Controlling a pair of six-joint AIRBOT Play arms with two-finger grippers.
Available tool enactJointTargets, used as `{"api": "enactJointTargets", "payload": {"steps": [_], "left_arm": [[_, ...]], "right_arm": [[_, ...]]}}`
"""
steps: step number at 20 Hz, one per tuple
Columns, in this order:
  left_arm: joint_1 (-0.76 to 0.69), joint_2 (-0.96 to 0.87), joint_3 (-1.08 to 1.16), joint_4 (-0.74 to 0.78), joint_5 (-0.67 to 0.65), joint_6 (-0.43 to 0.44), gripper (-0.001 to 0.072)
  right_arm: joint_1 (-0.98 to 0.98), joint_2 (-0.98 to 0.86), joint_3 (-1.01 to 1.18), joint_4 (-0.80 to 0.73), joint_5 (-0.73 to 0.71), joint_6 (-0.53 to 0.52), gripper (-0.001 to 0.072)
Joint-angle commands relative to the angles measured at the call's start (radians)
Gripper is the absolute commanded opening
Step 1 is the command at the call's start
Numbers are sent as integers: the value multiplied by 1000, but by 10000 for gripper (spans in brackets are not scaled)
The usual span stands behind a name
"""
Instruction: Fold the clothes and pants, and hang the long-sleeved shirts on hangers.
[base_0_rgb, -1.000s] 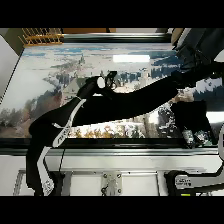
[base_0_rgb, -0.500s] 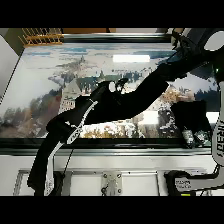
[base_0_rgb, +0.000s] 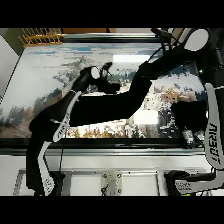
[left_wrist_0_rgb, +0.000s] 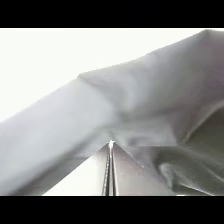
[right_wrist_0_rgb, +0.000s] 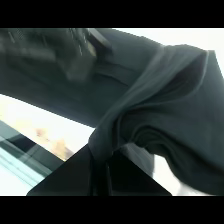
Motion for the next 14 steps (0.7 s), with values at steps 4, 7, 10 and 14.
{"api": "enactJointTargets", "payload": {"steps": [4, 7, 10, 14], "left_arm": [[206, 151, 0, -2, -60, 37, 8], [296, 221, 0, -2, -82, 41, 9], [370, 280, 0, -3, -119, 41, 8], [443, 342, 0, -3, -164, 41, 8]], "right_arm": [[185, -105, 2, 163, -165, -6, 9], [283, -192, 2, 261, -272, -32, 9], [393, -302, 2, 310, -427, -50, 10], [527, -461, 23, 326, -667, -50, 237]]}}
